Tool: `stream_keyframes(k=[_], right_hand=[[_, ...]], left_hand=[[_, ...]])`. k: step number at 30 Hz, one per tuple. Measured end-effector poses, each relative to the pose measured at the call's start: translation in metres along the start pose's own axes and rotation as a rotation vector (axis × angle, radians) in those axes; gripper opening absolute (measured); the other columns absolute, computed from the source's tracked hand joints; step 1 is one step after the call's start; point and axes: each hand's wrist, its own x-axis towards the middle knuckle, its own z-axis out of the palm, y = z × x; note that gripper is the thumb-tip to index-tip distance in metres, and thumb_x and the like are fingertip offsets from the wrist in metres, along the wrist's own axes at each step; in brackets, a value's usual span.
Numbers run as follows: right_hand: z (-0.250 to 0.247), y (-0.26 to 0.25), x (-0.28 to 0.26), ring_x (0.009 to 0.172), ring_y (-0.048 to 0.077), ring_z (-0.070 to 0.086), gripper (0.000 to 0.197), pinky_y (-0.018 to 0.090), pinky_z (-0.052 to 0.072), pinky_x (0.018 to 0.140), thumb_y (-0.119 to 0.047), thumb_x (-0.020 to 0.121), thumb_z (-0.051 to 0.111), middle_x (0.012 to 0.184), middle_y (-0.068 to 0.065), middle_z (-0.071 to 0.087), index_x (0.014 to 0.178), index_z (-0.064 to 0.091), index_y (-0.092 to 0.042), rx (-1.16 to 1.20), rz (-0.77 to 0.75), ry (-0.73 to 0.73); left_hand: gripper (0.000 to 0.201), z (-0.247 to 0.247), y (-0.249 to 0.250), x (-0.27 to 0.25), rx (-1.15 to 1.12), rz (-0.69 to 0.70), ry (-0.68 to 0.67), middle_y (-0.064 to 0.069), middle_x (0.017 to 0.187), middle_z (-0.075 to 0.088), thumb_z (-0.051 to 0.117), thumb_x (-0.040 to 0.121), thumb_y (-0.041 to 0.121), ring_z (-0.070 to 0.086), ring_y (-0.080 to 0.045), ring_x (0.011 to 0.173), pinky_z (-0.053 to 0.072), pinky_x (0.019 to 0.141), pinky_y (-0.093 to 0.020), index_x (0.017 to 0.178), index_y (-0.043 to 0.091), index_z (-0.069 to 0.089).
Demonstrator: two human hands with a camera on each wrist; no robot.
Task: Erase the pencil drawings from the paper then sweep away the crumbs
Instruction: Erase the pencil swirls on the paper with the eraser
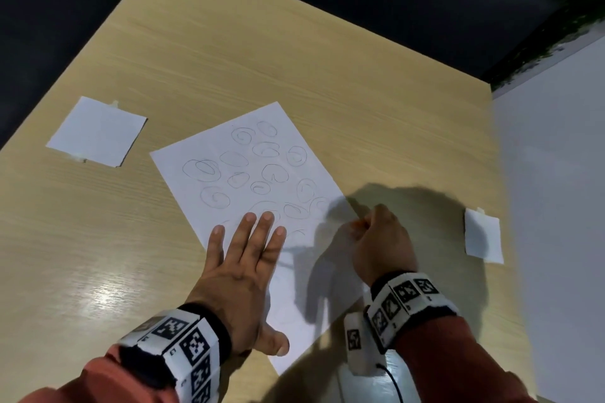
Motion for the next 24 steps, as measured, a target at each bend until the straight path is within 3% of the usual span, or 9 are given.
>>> stream_keyframes(k=[2,6,7,12,15,19,20,22,24], right_hand=[[0.0,-0.011,-0.01,0.08,0.023,0.054,0.008,0.033,0.043,0.068,-0.022,0.089,0.049,0.087,0.001,0.057,0.083,0.046,-0.017,0.024,-0.032,-0.009],[0.029,-0.049,-0.062,0.093,0.021,0.057,0.003,0.029,0.042,0.076,-0.016,0.089,0.049,0.096,0.002,0.058,0.092,0.049,-0.016,0.036,-0.33,-0.236],[0.032,-0.051,-0.068,0.093,0.02,0.056,0.003,0.028,0.041,0.074,-0.016,0.088,0.049,0.096,0.001,0.056,0.09,0.047,-0.018,0.043,-0.344,-0.233],[0.006,-0.011,-0.016,0.084,0.027,0.057,0.015,0.032,0.043,0.069,-0.028,0.089,0.047,0.089,0.005,0.06,0.088,0.049,-0.014,0.007,-0.039,-0.037],[-0.005,-0.003,-0.013,0.079,0.022,0.055,0.01,0.031,0.04,0.065,-0.024,0.09,0.047,0.082,-0.001,0.054,0.085,0.047,-0.015,0.008,-0.014,-0.016],[0.03,-0.037,-0.072,0.079,0.017,0.053,0.01,0.026,0.04,0.067,-0.017,0.086,0.051,0.083,-0.006,0.053,0.08,0.044,-0.02,0.045,-0.315,-0.231],[0.036,-0.038,-0.081,0.079,0.017,0.052,0.011,0.025,0.039,0.066,-0.014,0.084,0.051,0.083,-0.006,0.051,0.081,0.043,-0.02,0.032,-0.379,-0.198],[0.033,-0.021,-0.067,0.078,0.021,0.055,0.004,0.028,0.038,0.064,-0.017,0.086,0.05,0.083,-0.001,0.055,0.083,0.048,-0.016,-0.024,-0.309,-0.027],[0.015,0.01,-0.038,0.084,0.03,0.057,0.01,0.034,0.041,0.069,-0.019,0.089,0.047,0.088,0.01,0.059,0.086,0.049,-0.01,-0.015,-0.038,0.01]], left_hand=[[0.143,-0.001,0.0,-0.001,-0.001,-0.002,-0.005,-0.007,0.133,-0.062,0.053,0.06,0.086,-0.055,-0.028,0.124,-0.024,0.108,-0.06,0.135,0.016,-0.046],[0.143,0.001,0.001,0.0,0.017,-0.012,0.012,-0.007,0.131,-0.062,0.051,0.059,0.089,-0.056,-0.029,0.123,-0.027,0.106,-0.059,0.135,0.016,-0.045],[0.143,0.001,0.002,0.0,0.018,-0.014,0.019,-0.007,0.132,-0.062,0.051,0.059,0.09,-0.056,-0.029,0.123,-0.026,0.107,-0.059,0.135,0.016,-0.045],[0.144,0.0,0.002,-0.001,0.015,-0.01,0.003,-0.007,0.134,-0.061,0.052,0.059,0.088,-0.054,-0.028,0.125,-0.023,0.109,-0.059,0.135,0.016,-0.046],[0.144,-0.001,0.002,-0.002,0.011,-0.011,-0.003,-0.007,0.132,-0.062,0.053,0.06,0.088,-0.054,-0.028,0.125,-0.023,0.109,-0.059,0.134,0.016,-0.048],[0.144,0.0,0.002,0.0,0.013,-0.01,0.009,-0.008,0.133,-0.061,0.051,0.059,0.09,-0.054,-0.03,0.125,-0.024,0.108,-0.06,0.134,0.015,-0.047],[0.144,0.001,0.002,0.0,0.013,-0.009,0.012,-0.008,0.133,-0.061,0.051,0.059,0.09,-0.055,-0.03,0.124,-0.024,0.108,-0.06,0.134,0.015,-0.046],[0.144,0.002,0.0,0.0,0.01,-0.007,0.01,-0.007,0.133,-0.062,0.052,0.059,0.089,-0.055,-0.028,0.124,-0.024,0.109,-0.059,0.134,0.016,-0.047],[0.143,0.002,-0.001,0.0,0.008,0.002,0.004,-0.006,0.132,-0.062,0.053,0.06,0.088,-0.055,-0.027,0.124,-0.024,0.109,-0.059,0.134,0.017,-0.047]])
